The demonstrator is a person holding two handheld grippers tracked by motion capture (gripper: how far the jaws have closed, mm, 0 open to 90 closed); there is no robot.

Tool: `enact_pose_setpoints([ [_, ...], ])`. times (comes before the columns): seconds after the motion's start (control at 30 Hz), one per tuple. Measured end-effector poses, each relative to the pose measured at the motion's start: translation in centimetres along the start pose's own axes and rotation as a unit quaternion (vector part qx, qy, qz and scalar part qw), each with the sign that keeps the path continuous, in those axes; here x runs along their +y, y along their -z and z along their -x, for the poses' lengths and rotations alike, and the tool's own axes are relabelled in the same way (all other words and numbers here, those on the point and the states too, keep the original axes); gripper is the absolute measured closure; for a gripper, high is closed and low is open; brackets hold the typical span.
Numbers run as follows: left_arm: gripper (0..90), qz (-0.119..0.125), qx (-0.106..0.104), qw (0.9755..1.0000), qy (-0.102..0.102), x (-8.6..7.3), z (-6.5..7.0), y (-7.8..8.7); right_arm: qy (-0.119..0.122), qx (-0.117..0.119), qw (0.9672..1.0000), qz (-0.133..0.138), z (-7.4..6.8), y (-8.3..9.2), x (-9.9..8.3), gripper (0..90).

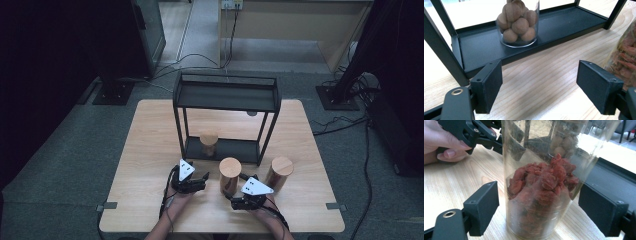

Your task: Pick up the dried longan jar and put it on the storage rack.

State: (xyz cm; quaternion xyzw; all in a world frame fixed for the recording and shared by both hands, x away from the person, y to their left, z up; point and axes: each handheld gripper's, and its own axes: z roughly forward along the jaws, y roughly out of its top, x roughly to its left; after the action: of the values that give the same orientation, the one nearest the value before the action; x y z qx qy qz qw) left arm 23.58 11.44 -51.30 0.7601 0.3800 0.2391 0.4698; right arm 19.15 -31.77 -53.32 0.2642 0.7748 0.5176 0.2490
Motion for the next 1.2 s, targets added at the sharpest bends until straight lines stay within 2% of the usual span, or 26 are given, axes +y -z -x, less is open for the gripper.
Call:
enact_pose_setpoints([
  [0.33, 21.0, -0.002, 0.003, 0.9999, -0.015, -0.3, 0.6, 0.7, -0.013, 0.011, 0.9999, 0.001, 0.6, -0.1, 0.0, 10.0],
  [0.5, 21.0, -0.006, 0.003, 0.9997, -0.023, -0.4, 0.8, 1.1, -0.010, 0.014, 0.9998, 0.004, 0.6, -0.1, -0.1, 5.3],
  [0.87, 21.0, -0.014, -0.003, 0.9997, -0.021, -0.7, 1.1, 1.9, -0.003, 0.000, 1.0000, 0.007, 0.0, -0.1, -0.2, 6.0],
  [1.1, 21.0, -0.020, -0.001, 0.9992, -0.034, -0.8, 1.5, 2.1, -0.011, 0.000, 0.9999, 0.008, 0.1, -0.1, -0.2, 7.7],
  [1.2, 21.0, -0.022, -0.004, 0.9993, -0.029, -0.7, 1.2, 2.1, -0.012, -0.002, 0.9999, 0.008, 0.0, -0.1, -0.2, 7.8],
])
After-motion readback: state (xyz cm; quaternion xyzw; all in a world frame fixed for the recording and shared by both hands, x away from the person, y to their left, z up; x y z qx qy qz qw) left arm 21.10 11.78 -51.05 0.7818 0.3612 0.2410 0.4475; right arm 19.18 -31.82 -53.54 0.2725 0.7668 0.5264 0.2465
